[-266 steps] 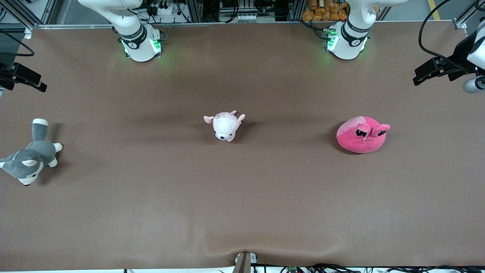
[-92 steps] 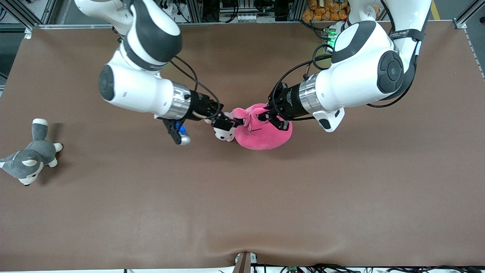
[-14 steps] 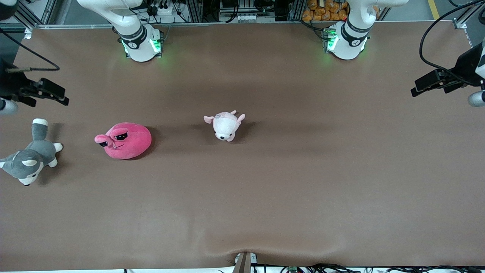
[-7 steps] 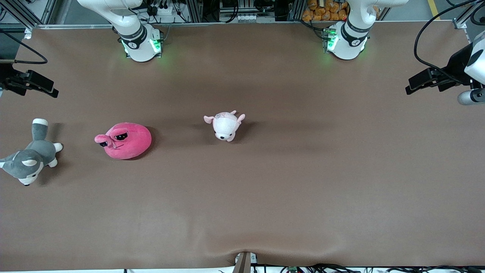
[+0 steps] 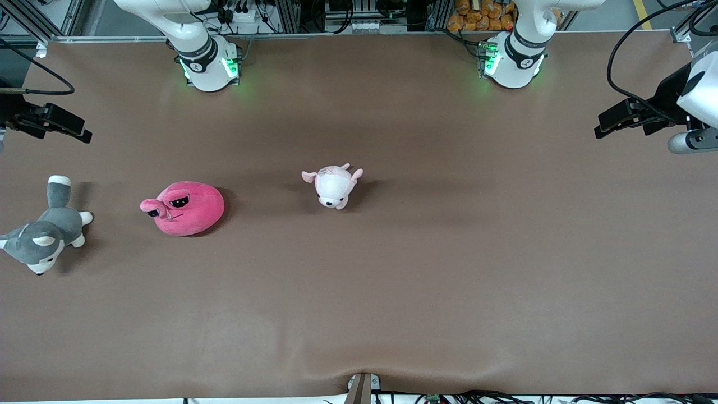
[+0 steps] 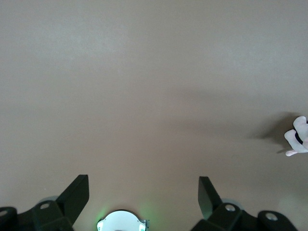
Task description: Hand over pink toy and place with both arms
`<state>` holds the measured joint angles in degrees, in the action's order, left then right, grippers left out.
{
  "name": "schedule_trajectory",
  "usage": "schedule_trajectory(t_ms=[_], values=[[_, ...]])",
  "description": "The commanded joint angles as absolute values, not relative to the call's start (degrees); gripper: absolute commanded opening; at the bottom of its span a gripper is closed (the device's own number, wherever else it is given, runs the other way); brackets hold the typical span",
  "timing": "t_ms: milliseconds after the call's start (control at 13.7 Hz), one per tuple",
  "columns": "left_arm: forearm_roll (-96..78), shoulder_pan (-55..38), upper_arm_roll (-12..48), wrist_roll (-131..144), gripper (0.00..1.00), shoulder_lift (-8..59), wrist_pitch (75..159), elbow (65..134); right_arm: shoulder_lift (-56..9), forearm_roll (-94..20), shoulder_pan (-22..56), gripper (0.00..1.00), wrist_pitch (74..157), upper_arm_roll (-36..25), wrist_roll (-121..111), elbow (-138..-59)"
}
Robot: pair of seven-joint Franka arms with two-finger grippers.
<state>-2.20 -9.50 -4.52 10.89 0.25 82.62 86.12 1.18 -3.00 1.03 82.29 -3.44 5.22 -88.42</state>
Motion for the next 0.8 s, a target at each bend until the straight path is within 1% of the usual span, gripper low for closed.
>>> schedule_trajectory(t_ms=[0,732], values=[[-0.7,-9.3,-4.3,10.8,1.0,-1.3,83.2,87.3,2.7,-3.5,1.1,1.0,83.1,-3.2,6.0,-90.1],[-0.7,-8.9,-4.7,11.0,1.0,-1.6,83.1,87.1,2.5,-3.2,1.1,1.0,83.8,-3.2,5.5,-90.1]])
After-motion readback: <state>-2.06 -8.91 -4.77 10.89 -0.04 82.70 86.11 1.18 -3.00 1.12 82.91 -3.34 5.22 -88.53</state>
